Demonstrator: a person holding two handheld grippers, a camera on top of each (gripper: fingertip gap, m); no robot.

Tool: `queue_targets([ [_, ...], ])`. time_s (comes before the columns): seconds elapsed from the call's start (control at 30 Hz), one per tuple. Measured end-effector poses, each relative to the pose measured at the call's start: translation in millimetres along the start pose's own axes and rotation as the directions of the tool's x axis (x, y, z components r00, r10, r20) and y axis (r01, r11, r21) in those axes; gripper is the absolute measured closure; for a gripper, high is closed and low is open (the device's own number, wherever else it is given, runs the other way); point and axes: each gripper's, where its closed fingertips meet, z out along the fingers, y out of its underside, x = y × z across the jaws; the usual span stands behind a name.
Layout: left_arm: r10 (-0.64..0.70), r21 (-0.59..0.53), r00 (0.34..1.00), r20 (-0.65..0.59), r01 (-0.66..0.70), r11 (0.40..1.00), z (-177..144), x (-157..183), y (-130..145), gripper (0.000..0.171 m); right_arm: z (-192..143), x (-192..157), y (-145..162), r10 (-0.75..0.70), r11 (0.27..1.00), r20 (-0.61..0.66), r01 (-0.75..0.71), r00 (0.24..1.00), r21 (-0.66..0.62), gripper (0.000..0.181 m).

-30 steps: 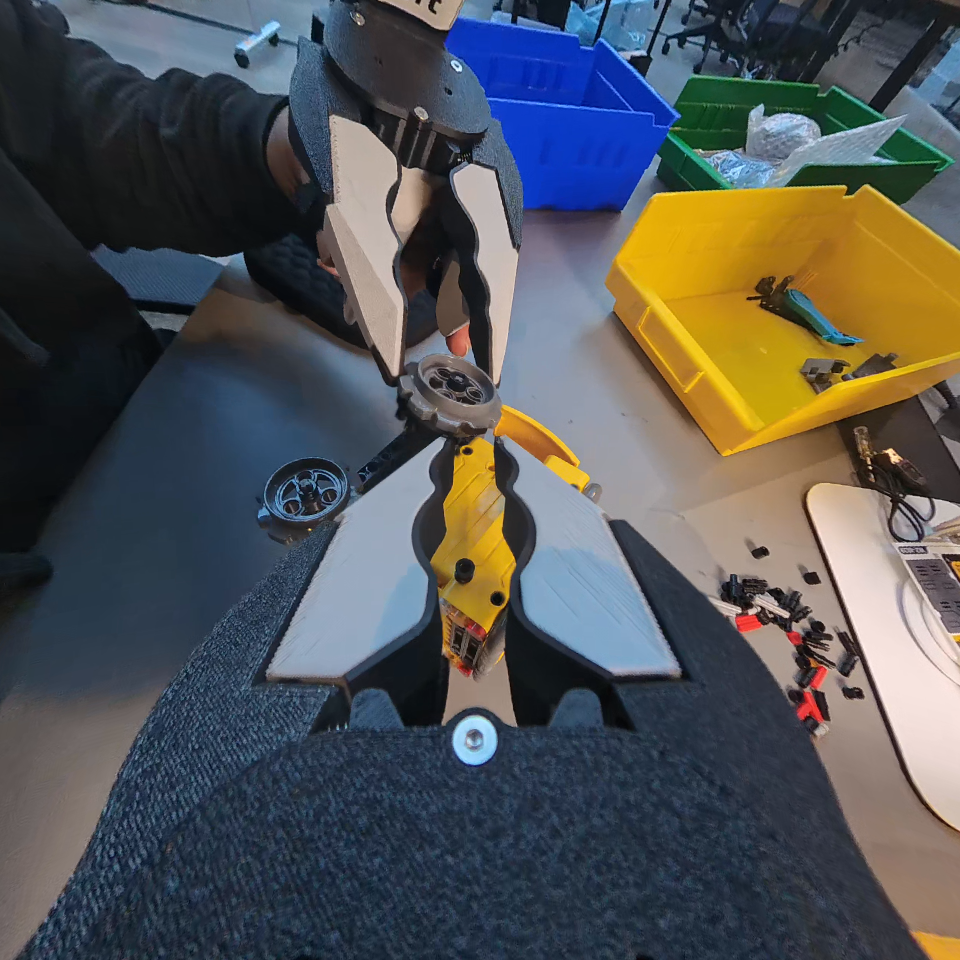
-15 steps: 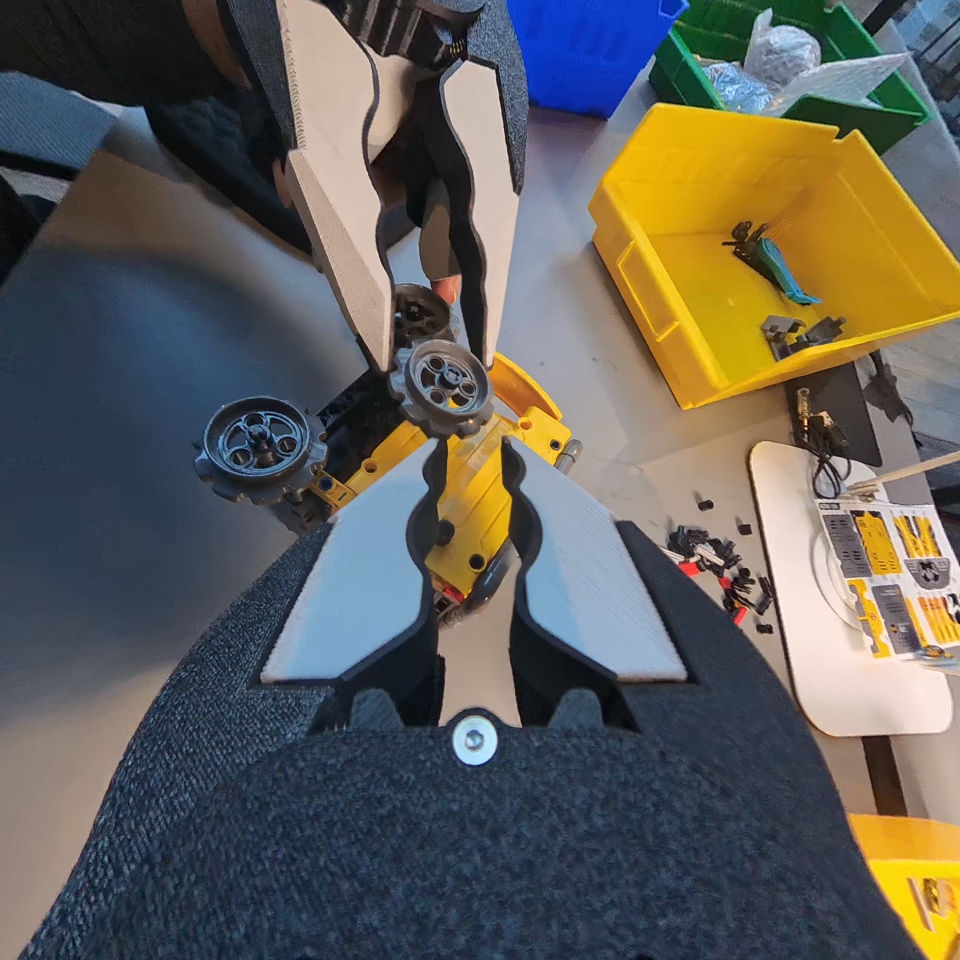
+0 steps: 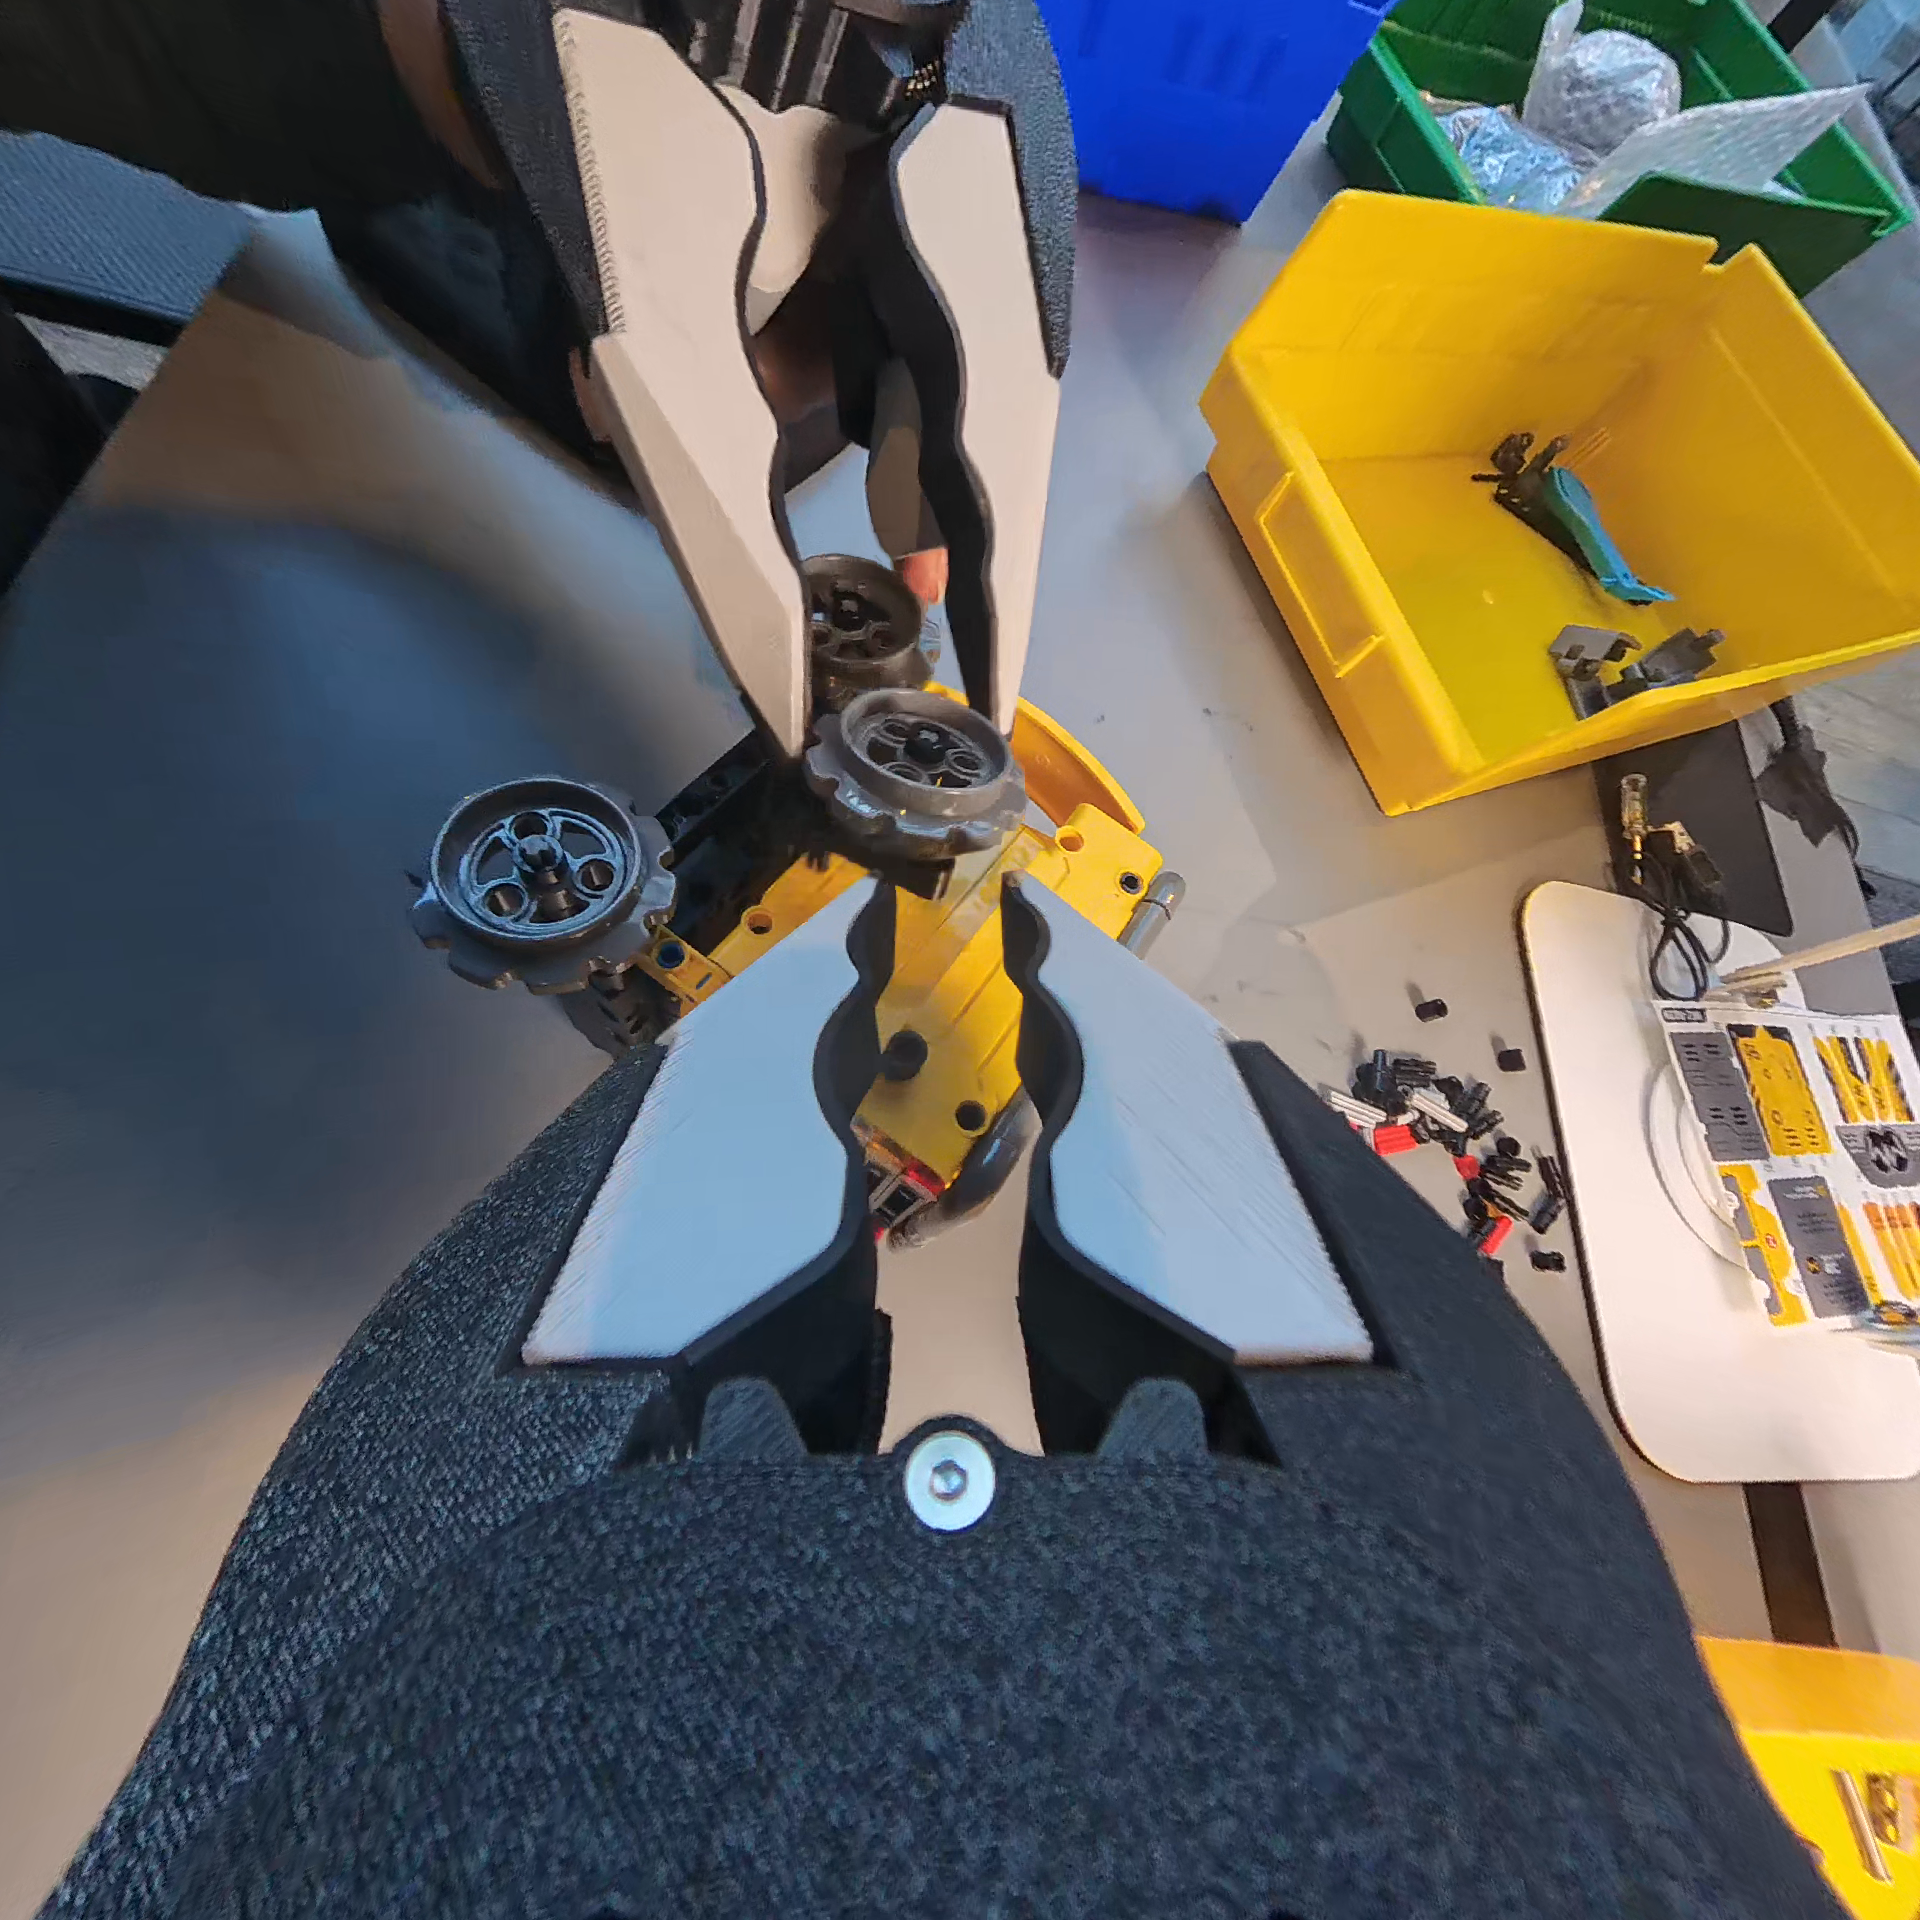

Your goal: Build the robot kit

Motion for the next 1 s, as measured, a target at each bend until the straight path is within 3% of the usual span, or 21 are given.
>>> queue_targets([
  [0.3, 0.026, -0.031, 0.999, -0.042, -0.027, 0.999, -1, 4, 1, 0.138, 2, -8, -3, -0.029, 1.0, 0.027, 0.029, 0.999, 0.003, 0.157],
  [0.6, -0.033, -0.044, 0.996, -0.087, 0.029, 0.999, -4, 9, 0, 0.138, 2, -13, -7, -0.06, 0.998, 0.079, 0.058, 0.995, 0.029, 0.161],
  [1.0, 0.052, -0.101, 0.998, -0.032, -0.055, 0.993, -1, 1, 7, 0.138, 10, -7, 2, -0.106, 0.993, 0.055, 0.108, 0.993, -0.037, 0.164],
])
